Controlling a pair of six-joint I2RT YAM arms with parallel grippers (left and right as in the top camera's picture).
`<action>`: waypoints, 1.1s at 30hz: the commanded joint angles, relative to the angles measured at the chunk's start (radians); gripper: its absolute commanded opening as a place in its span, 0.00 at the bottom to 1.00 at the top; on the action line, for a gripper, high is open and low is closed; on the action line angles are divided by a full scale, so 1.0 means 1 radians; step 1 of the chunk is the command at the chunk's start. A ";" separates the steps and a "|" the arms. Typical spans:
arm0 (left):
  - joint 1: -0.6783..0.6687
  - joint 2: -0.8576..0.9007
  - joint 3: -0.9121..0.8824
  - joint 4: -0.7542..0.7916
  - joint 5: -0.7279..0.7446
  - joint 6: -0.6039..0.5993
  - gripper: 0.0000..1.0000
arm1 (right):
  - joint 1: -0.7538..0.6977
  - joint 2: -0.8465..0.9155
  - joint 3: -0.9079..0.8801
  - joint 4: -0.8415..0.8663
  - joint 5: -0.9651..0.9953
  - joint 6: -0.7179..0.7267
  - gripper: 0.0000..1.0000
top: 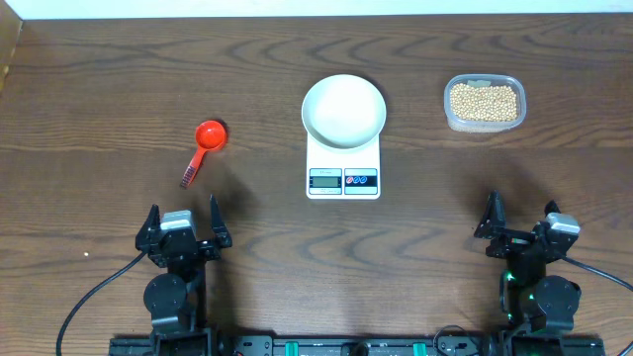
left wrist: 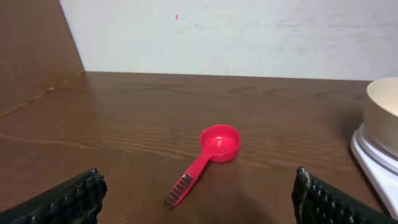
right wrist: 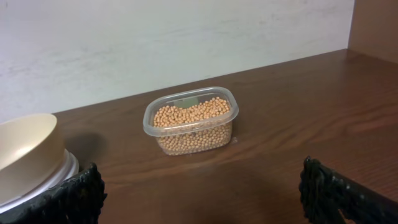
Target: Scoop item into bowl and weigh 50g on scale
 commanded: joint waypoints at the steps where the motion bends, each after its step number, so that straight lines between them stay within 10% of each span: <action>1: -0.003 0.002 -0.017 -0.013 0.049 -0.010 0.98 | 0.008 -0.005 -0.002 -0.004 0.001 -0.004 0.99; 20: -0.003 0.448 0.336 -0.048 0.244 -0.008 0.98 | 0.008 -0.005 -0.002 -0.004 0.001 -0.003 0.99; 33: 0.003 0.916 0.842 -0.427 0.416 0.045 0.98 | 0.008 -0.005 -0.002 -0.004 0.001 -0.004 0.99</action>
